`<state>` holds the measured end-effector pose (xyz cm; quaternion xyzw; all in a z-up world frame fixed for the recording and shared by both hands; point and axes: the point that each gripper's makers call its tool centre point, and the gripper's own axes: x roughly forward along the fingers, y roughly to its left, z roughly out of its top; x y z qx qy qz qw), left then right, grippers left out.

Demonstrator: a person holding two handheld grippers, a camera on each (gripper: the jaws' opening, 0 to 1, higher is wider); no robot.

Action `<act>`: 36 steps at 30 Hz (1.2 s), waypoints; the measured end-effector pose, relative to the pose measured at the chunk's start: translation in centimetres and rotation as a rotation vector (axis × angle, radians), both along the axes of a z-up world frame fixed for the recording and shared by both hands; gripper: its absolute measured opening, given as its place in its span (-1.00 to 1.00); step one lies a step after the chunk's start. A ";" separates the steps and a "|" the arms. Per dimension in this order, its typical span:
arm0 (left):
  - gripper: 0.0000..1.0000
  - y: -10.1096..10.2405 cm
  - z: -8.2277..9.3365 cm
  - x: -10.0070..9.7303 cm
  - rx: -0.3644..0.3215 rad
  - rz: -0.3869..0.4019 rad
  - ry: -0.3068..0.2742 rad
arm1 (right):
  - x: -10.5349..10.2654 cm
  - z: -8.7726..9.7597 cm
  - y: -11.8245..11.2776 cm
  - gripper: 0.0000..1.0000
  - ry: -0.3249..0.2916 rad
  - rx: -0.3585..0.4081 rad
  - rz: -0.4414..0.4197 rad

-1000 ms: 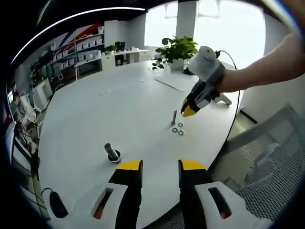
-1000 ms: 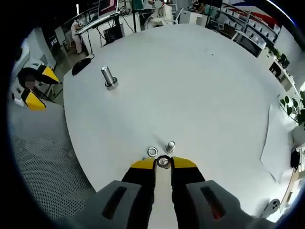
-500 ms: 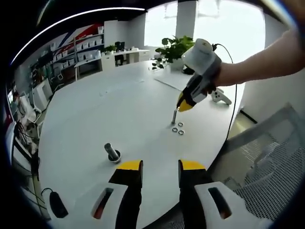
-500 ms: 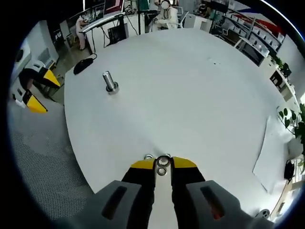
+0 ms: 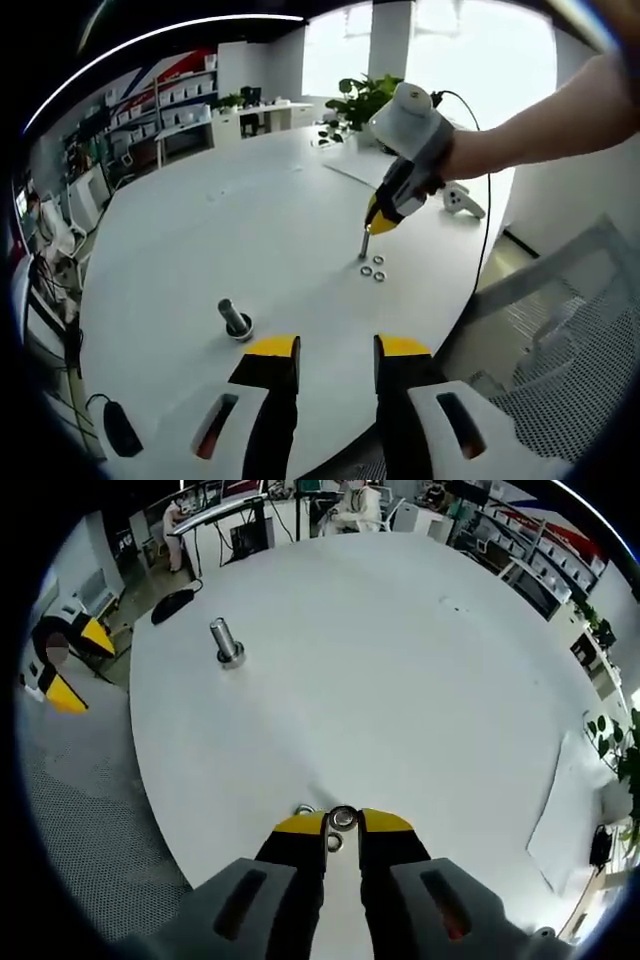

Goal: Place the washer onto the threaded stud by aligning its center hole with the stud, sliding it down to the base, and recovering from edge contact or off-axis alignment until the washer reaches the visible bottom stop.

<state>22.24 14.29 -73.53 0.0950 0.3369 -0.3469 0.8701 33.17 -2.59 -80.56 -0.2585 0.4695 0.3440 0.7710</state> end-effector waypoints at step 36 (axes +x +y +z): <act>-0.46 0.4 -0.3 0.1 0.010 0.014 0.006 | -0.3 -2.8 -0.6 -0.75 0.054 -0.035 0.005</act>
